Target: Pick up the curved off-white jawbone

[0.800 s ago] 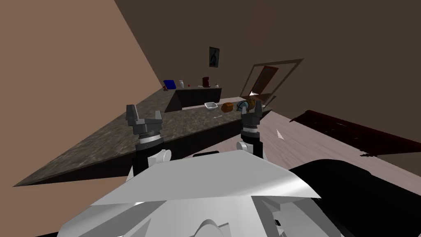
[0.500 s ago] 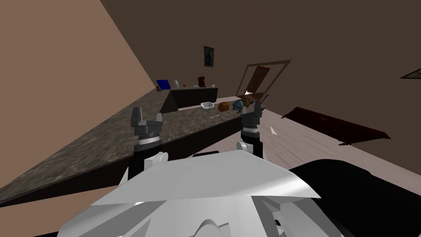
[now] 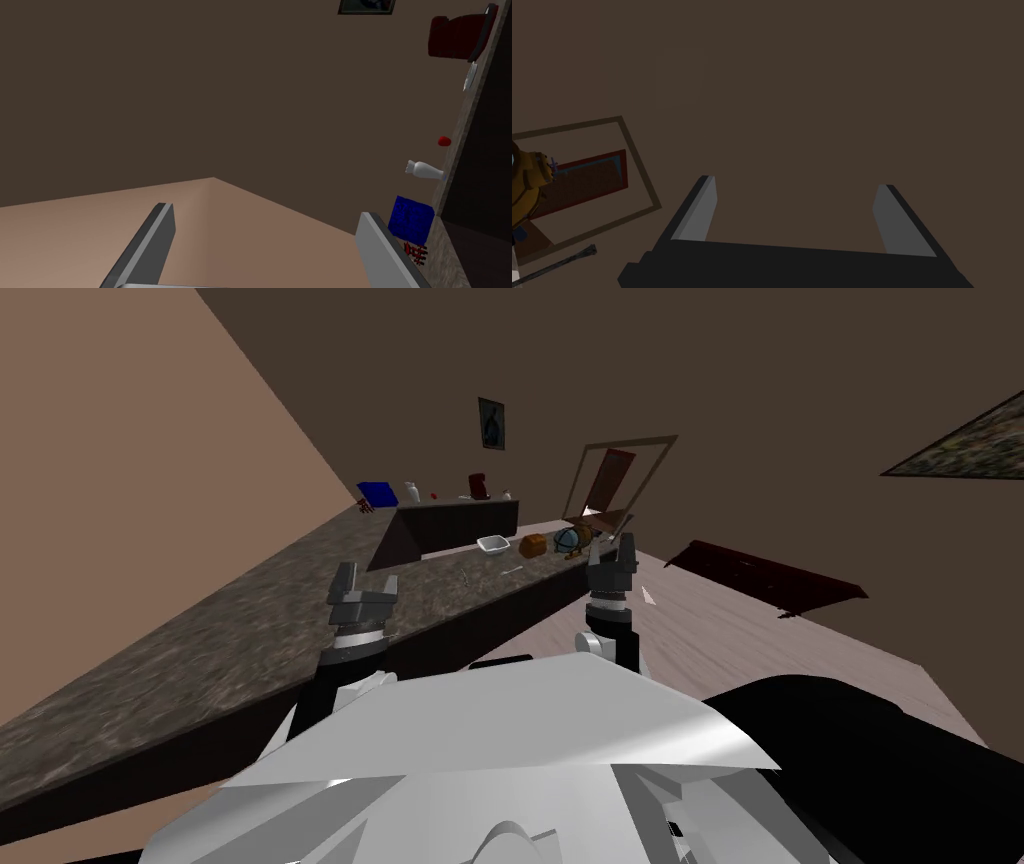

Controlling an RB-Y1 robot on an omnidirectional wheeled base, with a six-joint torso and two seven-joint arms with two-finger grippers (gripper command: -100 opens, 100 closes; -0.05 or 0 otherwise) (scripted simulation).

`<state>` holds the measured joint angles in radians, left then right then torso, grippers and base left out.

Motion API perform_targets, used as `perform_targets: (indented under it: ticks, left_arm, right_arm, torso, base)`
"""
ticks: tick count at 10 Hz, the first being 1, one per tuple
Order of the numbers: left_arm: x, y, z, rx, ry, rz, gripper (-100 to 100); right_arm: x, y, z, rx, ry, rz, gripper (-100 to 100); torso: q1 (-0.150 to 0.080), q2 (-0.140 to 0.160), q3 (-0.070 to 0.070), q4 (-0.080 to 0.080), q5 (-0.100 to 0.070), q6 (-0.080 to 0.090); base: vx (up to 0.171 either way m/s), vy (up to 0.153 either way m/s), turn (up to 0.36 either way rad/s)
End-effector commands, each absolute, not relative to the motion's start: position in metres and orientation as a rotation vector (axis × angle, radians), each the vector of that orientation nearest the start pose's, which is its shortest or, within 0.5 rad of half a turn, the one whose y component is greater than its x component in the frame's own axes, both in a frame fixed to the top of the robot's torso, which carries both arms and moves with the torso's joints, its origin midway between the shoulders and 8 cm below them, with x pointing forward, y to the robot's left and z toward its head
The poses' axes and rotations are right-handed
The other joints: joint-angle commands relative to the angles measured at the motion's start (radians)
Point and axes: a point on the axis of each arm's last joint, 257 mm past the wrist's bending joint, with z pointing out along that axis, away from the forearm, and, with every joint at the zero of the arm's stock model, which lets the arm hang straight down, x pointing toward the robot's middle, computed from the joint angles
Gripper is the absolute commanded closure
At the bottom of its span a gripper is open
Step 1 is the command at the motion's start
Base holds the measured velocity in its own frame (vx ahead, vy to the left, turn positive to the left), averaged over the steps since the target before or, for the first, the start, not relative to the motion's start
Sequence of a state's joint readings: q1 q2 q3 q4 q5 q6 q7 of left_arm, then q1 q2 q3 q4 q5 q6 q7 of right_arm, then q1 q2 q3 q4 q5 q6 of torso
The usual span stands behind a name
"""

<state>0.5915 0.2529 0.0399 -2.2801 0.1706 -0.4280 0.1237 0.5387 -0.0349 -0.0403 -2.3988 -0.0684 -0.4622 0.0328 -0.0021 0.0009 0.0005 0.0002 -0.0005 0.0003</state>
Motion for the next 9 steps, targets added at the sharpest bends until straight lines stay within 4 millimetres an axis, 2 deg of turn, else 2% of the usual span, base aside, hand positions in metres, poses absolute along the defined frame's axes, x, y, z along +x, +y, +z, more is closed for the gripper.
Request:
perform_targets:
  ticks: [1,2,3,4,5,6,7,8,9]
  left_arm:
    - [0.348,0.309,-0.037,-0.832,0.852,-1.408,-100]
    - [0.348,0.307,-0.037,-0.816,0.876,-1.408,-100]
    - [0.347,0.315,-0.052,-0.865,0.909,-1.399,-100]
    - [0.348,0.313,-0.051,-0.848,0.935,-1.399,-100]
    - [0.346,0.321,-0.067,-0.899,0.971,-1.388,-100]
    - [0.347,0.319,-0.067,-0.884,0.994,-1.387,-100]
    - [0.344,0.329,-0.083,-0.940,1.031,-1.375,-100]
    - [0.344,0.326,-0.083,-0.923,1.057,-1.373,-100]
    - [0.341,0.336,-0.100,-0.984,1.092,-1.358,-100]
  right_arm:
    - [0.320,-0.293,0.059,0.616,0.577,1.278,0]
    - [0.320,-0.293,0.059,0.616,0.577,1.278,0]
    - [0.320,-0.293,0.059,0.616,0.577,1.278,0]
    - [0.320,-0.293,0.059,0.616,0.577,1.278,0]
    - [0.320,-0.293,0.059,0.616,0.577,1.278,0]
    - [0.320,-0.293,0.059,0.616,0.577,1.278,0]
    - [0.320,-0.293,0.059,0.616,0.577,1.278,0]
    - [0.320,-0.293,0.059,0.616,0.577,1.278,0]
    - [0.320,-0.293,0.059,0.616,0.577,1.278,0]
  torso:
    - [0.000,0.000,0.000,0.000,0.000,0.000]
    - [-0.001,0.000,0.000,0.000,0.000,0.000]
    - [-0.001,0.000,0.000,0.000,0.000,-0.001]
    - [-0.001,0.000,0.000,0.000,0.000,0.000]
    - [0.000,0.000,0.000,0.000,0.000,0.000]
    - [-0.001,0.000,0.000,0.000,0.000,0.000]
    - [0.000,0.000,0.000,0.000,0.000,-0.001]
    - [-0.001,0.000,0.000,0.000,0.000,0.000]
    - [0.000,0.000,0.000,0.000,0.000,-0.001]
  base:
    - [-0.003,-0.063,-0.365]
    - [-0.003,-0.046,-0.123]
    - [0.002,-0.057,-0.209]
    - [0.001,-0.042,-0.153]
    - [-0.003,-0.053,-0.261]
    - [-0.001,-0.039,-0.118]
    - [-0.001,-0.057,-0.254]
    - [0.000,-0.039,-0.143]
    - [0.009,-0.051,-0.315]
